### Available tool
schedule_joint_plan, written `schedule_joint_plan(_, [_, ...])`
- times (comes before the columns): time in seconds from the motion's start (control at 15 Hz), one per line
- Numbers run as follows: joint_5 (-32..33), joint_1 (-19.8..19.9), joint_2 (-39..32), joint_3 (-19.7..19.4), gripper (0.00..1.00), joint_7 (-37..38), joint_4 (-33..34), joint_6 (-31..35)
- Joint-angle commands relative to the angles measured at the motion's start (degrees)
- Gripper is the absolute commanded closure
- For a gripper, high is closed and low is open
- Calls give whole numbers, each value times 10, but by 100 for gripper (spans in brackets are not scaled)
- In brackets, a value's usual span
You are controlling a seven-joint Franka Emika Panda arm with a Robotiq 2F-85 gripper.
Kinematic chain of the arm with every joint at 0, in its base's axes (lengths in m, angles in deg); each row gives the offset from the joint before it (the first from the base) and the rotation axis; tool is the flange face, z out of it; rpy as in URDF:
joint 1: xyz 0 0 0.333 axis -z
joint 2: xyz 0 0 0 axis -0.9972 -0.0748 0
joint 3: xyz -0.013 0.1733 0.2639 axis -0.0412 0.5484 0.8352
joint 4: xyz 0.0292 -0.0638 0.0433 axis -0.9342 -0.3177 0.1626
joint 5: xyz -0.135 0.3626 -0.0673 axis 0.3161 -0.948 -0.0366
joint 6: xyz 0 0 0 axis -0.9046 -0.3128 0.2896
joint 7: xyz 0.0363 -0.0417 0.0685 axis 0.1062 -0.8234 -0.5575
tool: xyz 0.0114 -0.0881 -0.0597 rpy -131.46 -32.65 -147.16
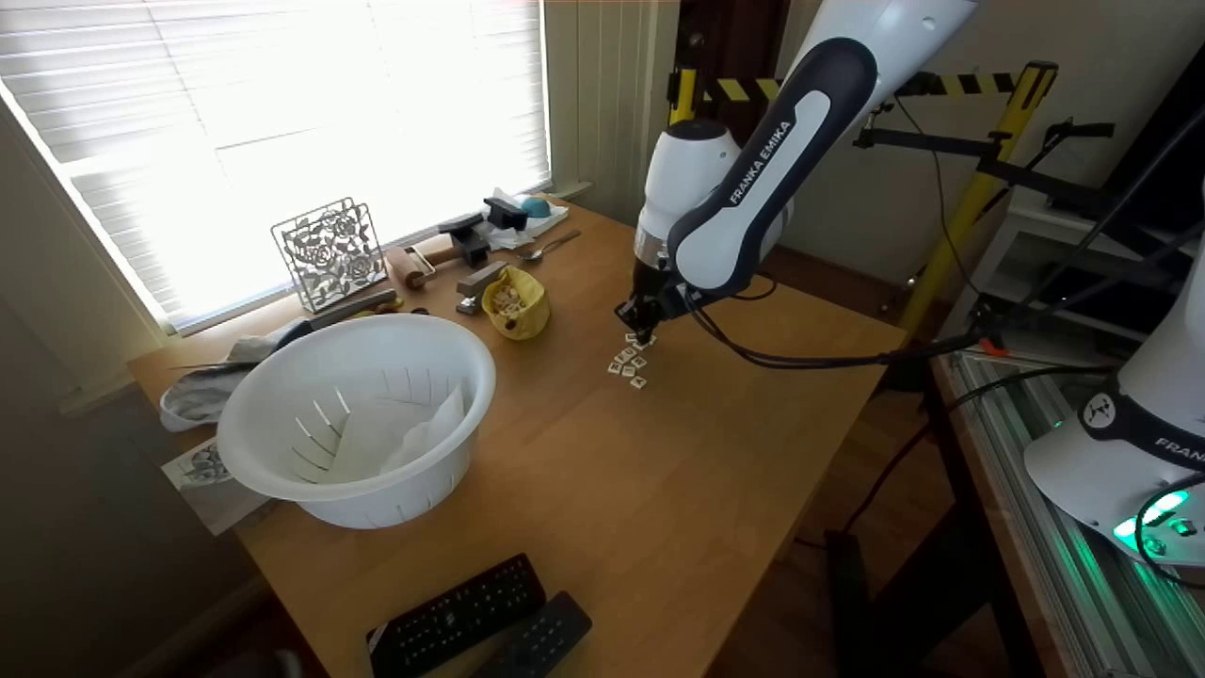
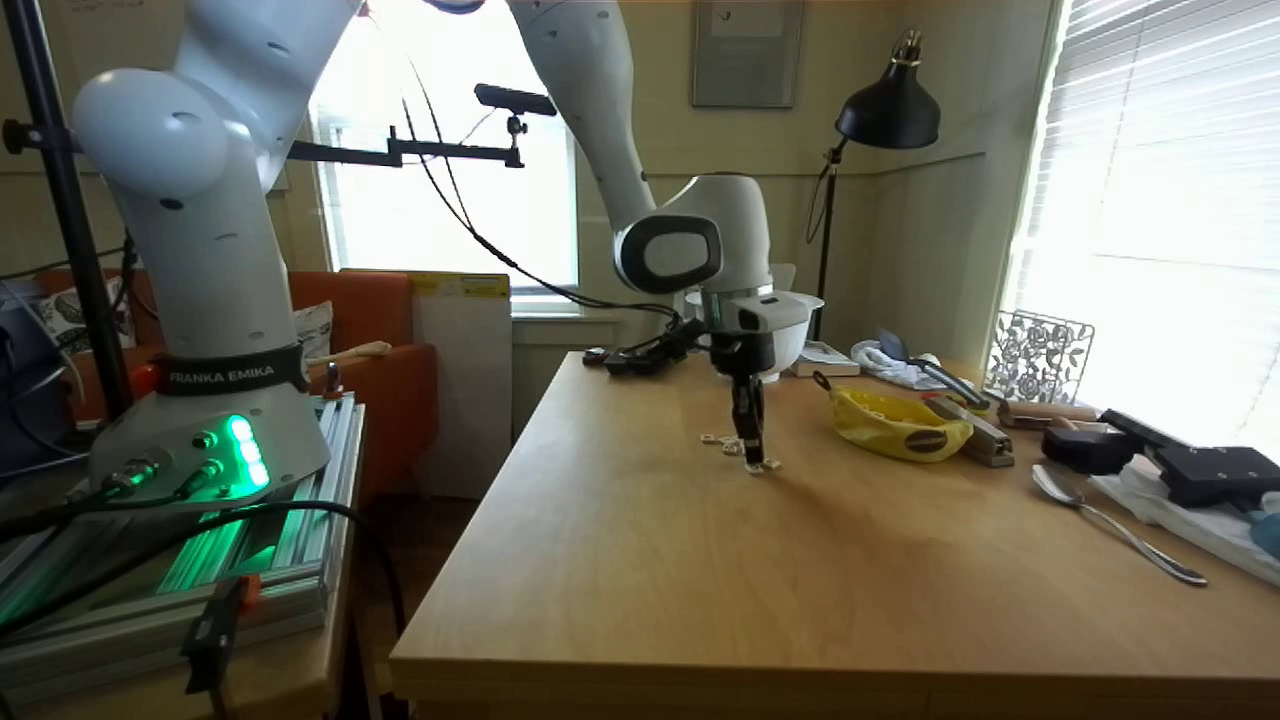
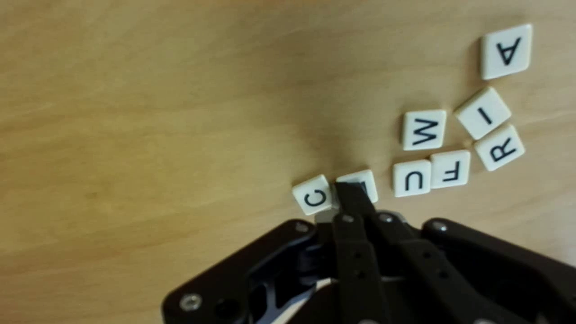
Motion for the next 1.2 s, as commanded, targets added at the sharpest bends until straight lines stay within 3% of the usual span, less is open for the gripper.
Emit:
schedule_joint_plan(0.0, [-17,10,-2,14,100,-9,-6,3])
schedule_joint_plan(1.13, [-37,4,-3,14,100,14,-2,-2])
